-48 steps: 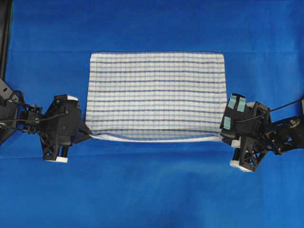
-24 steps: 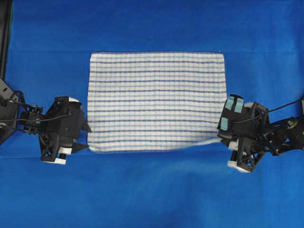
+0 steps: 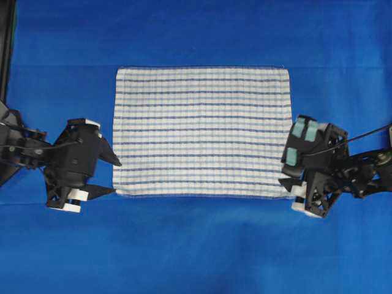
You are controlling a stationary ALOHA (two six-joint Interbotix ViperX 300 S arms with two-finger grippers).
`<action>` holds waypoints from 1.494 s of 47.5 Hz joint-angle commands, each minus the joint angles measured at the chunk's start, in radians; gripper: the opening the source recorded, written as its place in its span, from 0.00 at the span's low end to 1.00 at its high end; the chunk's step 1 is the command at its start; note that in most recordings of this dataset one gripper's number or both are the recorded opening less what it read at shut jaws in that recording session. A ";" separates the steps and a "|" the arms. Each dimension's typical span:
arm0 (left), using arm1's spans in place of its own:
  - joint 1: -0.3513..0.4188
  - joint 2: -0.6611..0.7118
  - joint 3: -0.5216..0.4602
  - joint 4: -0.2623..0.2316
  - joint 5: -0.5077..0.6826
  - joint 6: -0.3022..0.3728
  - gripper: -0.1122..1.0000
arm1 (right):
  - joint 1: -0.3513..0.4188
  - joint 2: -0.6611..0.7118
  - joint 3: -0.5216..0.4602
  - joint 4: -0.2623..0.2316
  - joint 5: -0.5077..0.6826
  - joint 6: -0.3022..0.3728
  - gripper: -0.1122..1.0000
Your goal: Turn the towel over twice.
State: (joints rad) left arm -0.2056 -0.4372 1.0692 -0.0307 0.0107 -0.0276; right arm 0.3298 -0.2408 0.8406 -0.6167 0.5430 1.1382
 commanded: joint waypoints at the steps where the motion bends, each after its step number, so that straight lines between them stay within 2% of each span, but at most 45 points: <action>1: 0.015 -0.071 -0.023 0.003 -0.003 0.002 0.63 | -0.006 -0.081 -0.020 -0.061 0.018 -0.002 0.66; 16: 0.121 -0.302 0.012 0.005 -0.006 0.023 0.63 | -0.061 -0.322 0.026 -0.282 0.017 -0.002 0.66; 26: 0.175 -0.439 0.029 0.005 -0.008 0.074 0.63 | -0.081 -0.451 0.058 -0.364 0.005 -0.002 0.66; 34: 0.181 -0.488 0.031 0.005 -0.008 0.100 0.63 | -0.081 -0.483 0.063 -0.388 -0.002 -0.003 0.66; 46: 0.183 -0.523 0.029 0.005 0.011 0.104 0.63 | -0.081 -0.526 0.067 -0.413 0.014 -0.003 0.66; 61: 0.275 -0.750 0.069 0.005 0.160 0.103 0.63 | -0.081 -0.790 0.153 -0.425 0.103 -0.029 0.63; 71: 0.282 -0.888 0.112 0.005 0.245 0.100 0.63 | -0.081 -0.956 0.264 -0.425 0.101 -0.028 0.63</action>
State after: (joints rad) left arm 0.0752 -1.2993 1.1812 -0.0276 0.2362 0.0736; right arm 0.2470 -1.1566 1.0876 -1.0354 0.6489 1.1075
